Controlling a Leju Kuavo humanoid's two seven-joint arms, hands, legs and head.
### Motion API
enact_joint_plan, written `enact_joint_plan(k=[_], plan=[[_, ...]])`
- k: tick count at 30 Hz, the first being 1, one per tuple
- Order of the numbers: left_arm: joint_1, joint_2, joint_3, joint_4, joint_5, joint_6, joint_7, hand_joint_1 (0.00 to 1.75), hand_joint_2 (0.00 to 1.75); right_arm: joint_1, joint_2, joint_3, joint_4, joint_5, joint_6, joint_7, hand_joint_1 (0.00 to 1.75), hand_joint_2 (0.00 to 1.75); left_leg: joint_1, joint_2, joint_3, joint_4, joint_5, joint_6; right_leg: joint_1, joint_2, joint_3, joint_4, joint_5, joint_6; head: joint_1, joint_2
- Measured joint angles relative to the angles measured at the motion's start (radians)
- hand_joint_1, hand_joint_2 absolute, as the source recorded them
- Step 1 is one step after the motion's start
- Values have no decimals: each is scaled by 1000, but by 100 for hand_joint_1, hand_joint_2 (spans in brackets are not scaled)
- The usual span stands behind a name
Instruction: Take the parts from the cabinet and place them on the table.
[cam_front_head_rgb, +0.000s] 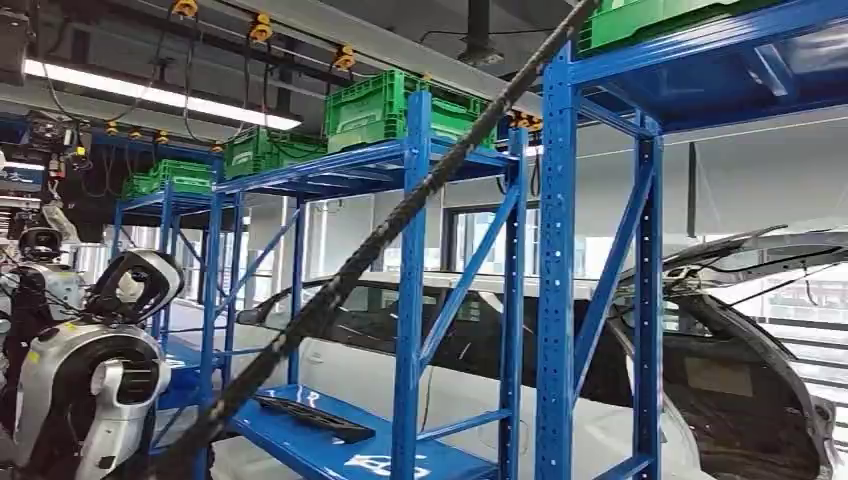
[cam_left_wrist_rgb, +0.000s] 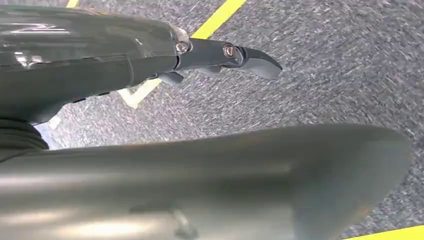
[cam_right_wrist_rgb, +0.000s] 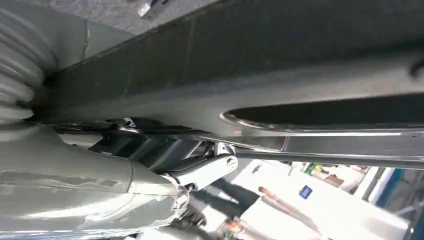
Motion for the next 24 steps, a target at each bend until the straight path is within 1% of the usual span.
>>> enact_joint_plan(k=[1,2,3,4,5,6,7,8,9,10,11,12,13,14,15,16,17,18,19,20,21,22,24], plan=[[0,0,0,0,0,-1,0,0,175,0,2,4,0,0,0,0,175,175,-2,-11,1,0,0,1,1,1,-3,-2,17,-3,0,0],[2,0,0,0,2,-1,0,0,175,-1,5,7,0,2,0,1,175,175,-5,-23,2,0,0,1,3,4,19,-55,58,-9,0,0],[2,0,0,0,5,-1,1,0,175,-3,10,10,0,2,0,2,175,175,-7,-35,4,0,0,1,6,11,53,-136,106,-18,0,0],[1,0,0,0,7,-1,3,0,175,-6,15,12,0,2,1,2,175,175,-9,-48,6,0,0,1,9,30,94,-229,157,-30,0,0],[0,-2,0,0,10,-3,4,0,175,-8,19,13,0,2,1,5,175,175,-3,-55,2,0,1,0,11,82,114,-287,175,-43,0,0],[-4,-4,0,0,15,-3,7,0,175,-10,23,15,2,1,1,5,175,175,-9,-66,-4,4,3,-3,7,96,115,-298,180,-45,0,0],[-2,-3,0,0,16,-3,9,0,175,-11,25,17,3,2,1,9,175,175,1,-74,-10,4,6,-9,13,85,118,-303,177,-42,0,1],[2,-2,0,0,16,-4,9,0,175,-12,28,18,4,1,0,12,175,175,4,-83,-13,3,9,-14,15,76,117,-304,176,-44,0,0],[6,-2,0,0,15,-4,9,0,175,-13,34,18,5,1,-1,13,175,175,3,-94,-16,0,13,-20,15,65,120,-310,173,-45,0,0],[9,1,0,0,15,-5,9,0,175,-15,40,18,5,0,-3,13,175,175,1,-88,-20,4,6,-22,0,49,126,-328,178,-45,0,0],[12,0,0,0,14,-6,9,0,175,-15,43,18,5,-1,-4,13,175,175,-5,-41,-26,17,-9,-27,1,41,129,-333,181,-48,0,0],[9,1,0,0,13,-6,8,0,175,-15,44,17,5,-2,-6,13,175,175,-4,-13,-49,67,-44,-32,2,30,130,-333,181,-49,0,0],[5,4,0,0,13,-6,5,0,175,-12,43,16,5,-2,-10,13,175,175,1,-2,-83,142,-81,-38,2,16,130,-333,180,-49,0,0],[4,5,0,0,9,-6,2,0,175,-8,42,16,6,-2,-10,13,175,175,5,3,-124,227,-115,-45,2,1,130,-332,180,-49,0,0],[3,5,0,0,7,-7,-1,0,175,-3,42,16,7,-2,-11,13,175,175,9,6,-150,284,-128,-50,2,-12,129,-332,179,-49,0,0],[6,5,0,0,6,-7,-5,0,175,0,42,16,7,-2,-11,13,175,175,13,9,-151,289,-118,-54,1,-22,130,-332,178,-47,0,0],[8,6,0,0,6,-8,-15,0,175,2,42,16,8,-2,-10,13,175,175,17,13,-131,253,-91,-58,0,-31,131,-331,176,-45,0,0],[8,9,0,0,6,-10,-21,0,175,2,42,16,10,-2,-10,13,175,175,21,19,-94,182,-53,-62,-1,-40,132,-330,174,-41,0,0],[7,13,0,0,6,-11,-28,0,175,1,43,16,12,-2,-10,13,175,175,23,37,-41,84,-7,-65,-2,-49,134,-325,169,-34,0,0],[5,16,0,0,7,-13,-34,0,175,-1,44,17,14,-2,-9,13,175,175,23,70,-7,16,4,-69,-1,-58,135,-320,164,-25,0,0],[1,16,0,0,7,-16,-38,0,175,-4,44,17,16,-3,-9,12,175,175,12,75,-4,8,-2,-56,7,-62,130,-311,159,-18,0,0],[0,18,0,0,9,-19,-42,0,175,-5,45,19,20,-3,-8,12,175,175,10,65,-9,12,-3,-43,6,-67,131,-314,160,-14,0,0],[5,20,0,0,11,-22,-43,0,175,-7,48,19,24,-5,-8,12,175,175,4,50,-13,14,-3,-29,2,-83,136,-318,161,-7,0,0]])
